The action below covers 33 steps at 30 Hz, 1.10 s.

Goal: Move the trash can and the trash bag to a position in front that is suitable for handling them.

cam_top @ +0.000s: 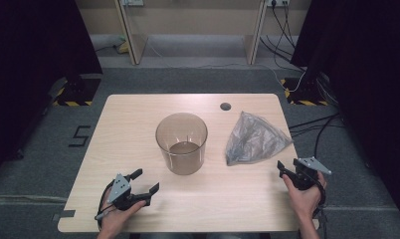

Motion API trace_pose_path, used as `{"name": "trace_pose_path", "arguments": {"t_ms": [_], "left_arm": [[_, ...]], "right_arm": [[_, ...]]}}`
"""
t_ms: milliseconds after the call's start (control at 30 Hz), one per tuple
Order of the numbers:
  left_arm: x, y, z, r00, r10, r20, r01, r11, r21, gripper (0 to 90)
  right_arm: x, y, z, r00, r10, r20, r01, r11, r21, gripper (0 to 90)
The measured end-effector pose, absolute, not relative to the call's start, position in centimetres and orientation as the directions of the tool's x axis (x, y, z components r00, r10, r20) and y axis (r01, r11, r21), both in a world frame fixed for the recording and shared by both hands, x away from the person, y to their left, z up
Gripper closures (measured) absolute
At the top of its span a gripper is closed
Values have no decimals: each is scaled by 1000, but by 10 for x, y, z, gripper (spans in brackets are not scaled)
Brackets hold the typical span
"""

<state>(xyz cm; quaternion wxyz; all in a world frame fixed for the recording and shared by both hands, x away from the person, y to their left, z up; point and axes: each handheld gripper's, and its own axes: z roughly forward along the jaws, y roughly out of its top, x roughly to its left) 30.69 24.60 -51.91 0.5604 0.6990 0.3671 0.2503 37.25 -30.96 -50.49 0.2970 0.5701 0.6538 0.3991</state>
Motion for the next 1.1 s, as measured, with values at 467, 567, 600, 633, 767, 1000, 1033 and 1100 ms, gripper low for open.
{"name": "trace_pose_path", "arguments": {"t_ms": [467,567,600,633,767,1000,1033,1100], "left_arm": [[331,243,-511,607,792,-71,246,-102,964,146],[335,241,-511,614,786,-73,248,-104,963,146],[336,241,-511,614,787,-61,239,-112,965,146],[336,240,-511,617,783,-73,251,-108,962,146],[335,240,-513,614,785,-77,254,-104,962,147],[335,243,-512,611,788,-82,253,-97,963,147],[335,243,-513,612,787,-83,254,-96,962,147],[337,244,-513,615,787,-55,233,-115,966,147]], "right_arm": [[397,-234,-489,-378,921,91,497,119,860,335],[404,-214,-486,-427,899,92,496,147,856,336],[406,-205,-485,-450,888,90,493,163,855,335],[409,-196,-485,-475,875,88,492,182,852,336],[420,-157,-490,-541,840,45,500,278,820,358],[435,-143,-502,-462,887,3,563,291,774,649],[435,-142,-503,-473,881,8,574,302,761,723],[430,-141,-504,-515,857,5,567,336,752,834]]}}
